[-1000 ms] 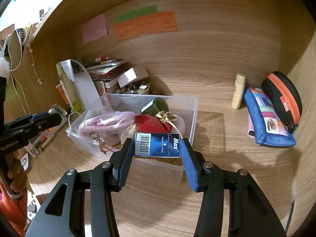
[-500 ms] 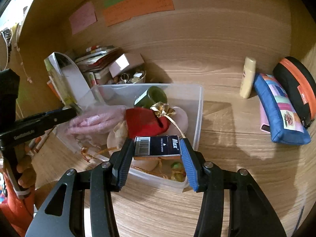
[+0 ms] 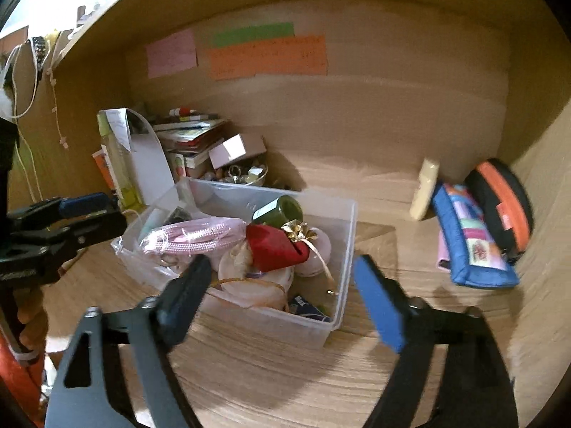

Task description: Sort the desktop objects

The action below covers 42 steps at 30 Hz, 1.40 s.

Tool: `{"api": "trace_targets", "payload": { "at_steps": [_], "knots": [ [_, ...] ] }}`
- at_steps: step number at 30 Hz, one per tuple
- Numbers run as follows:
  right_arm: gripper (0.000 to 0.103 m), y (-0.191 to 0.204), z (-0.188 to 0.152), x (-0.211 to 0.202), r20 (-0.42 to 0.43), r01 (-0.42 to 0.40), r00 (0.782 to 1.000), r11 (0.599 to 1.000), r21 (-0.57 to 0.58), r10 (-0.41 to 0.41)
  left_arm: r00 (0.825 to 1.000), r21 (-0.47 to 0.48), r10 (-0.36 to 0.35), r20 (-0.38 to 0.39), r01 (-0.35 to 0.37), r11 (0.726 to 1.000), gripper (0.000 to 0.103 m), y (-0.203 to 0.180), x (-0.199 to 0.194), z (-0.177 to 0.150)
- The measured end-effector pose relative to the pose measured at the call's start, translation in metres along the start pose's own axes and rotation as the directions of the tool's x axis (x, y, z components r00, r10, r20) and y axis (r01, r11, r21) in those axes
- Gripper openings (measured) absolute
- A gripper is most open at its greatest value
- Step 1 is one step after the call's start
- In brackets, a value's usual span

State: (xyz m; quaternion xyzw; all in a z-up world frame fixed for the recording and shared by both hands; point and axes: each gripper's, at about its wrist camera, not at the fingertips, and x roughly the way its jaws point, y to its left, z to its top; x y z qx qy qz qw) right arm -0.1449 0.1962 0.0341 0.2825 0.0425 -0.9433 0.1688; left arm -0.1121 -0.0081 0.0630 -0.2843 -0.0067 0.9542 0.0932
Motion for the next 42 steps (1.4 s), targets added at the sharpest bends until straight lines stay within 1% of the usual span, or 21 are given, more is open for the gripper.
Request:
{"api": "trace_targets", "payload": {
  "at_steps": [2, 6, 8, 11, 16, 20, 24, 27, 32, 35, 42],
  "knots": [
    [0.084, 0.003, -0.002, -0.006, 0.002, 0.007, 1.000, 1.000, -0.009, -0.007, 1.000, -0.002, 0.014, 0.013, -0.014, 1.000, 0.098, -0.003, -0.010, -0.003],
    [0.089, 0.007, -0.007, -0.023, 0.011, 0.008, 1.000, 1.000, -0.010, -0.008, 0.999, -0.008, 0.027, 0.026, -0.027, 1.000, 0.100, -0.007, -0.026, -0.011],
    [0.093, 0.009, -0.012, -0.032, 0.020, 0.009, 1.000, 1.000, -0.003, -0.009, 0.999, -0.011, 0.036, 0.033, -0.035, 0.999, 0.101, -0.008, -0.034, -0.016],
    [0.099, 0.012, -0.022, -0.046, 0.044, 0.020, 0.999, 1.000, 0.003, -0.020, 0.997, -0.006, 0.067, 0.039, -0.067, 0.998, 0.101, -0.012, -0.043, -0.025],
    [0.100, 0.018, -0.037, -0.061, 0.050, 0.010, 0.999, 1.000, 0.019, -0.010, 0.988, 0.005, 0.139, 0.063, -0.140, 0.990, 0.101, -0.020, -0.056, -0.039],
    [0.100, 0.023, -0.045, -0.068, 0.047, 0.009, 0.999, 1.000, 0.024, -0.011, 0.986, -0.025, 0.149, 0.071, -0.147, 0.989, 0.101, -0.018, -0.062, -0.050],
    [0.100, 0.026, -0.053, -0.072, 0.050, 0.025, 0.998, 0.999, 0.028, -0.026, 0.985, -0.047, 0.162, 0.058, -0.159, 0.986, 0.101, -0.015, -0.060, -0.057],
    [0.100, 0.024, -0.058, -0.071, 0.050, 0.024, 0.998, 0.999, 0.040, -0.026, 0.985, -0.037, 0.168, 0.048, -0.167, 0.985, 0.101, -0.015, -0.054, -0.058],
    [0.100, 0.021, -0.054, -0.062, 0.036, 0.026, 0.999, 0.999, 0.046, -0.027, 0.987, -0.025, 0.151, 0.049, -0.150, 0.988, 0.101, -0.016, -0.047, -0.056],
    [0.100, 0.018, -0.052, -0.057, 0.032, 0.018, 0.999, 0.998, 0.060, -0.020, 0.985, -0.016, 0.162, 0.053, -0.161, 0.987, 0.101, -0.018, -0.043, -0.056],
    [0.100, 0.009, -0.053, -0.048, 0.009, -0.006, 1.000, 0.995, 0.103, 0.005, 0.982, 0.002, 0.170, 0.084, -0.171, 0.985, 0.101, -0.025, -0.044, -0.056]
  ]
}}
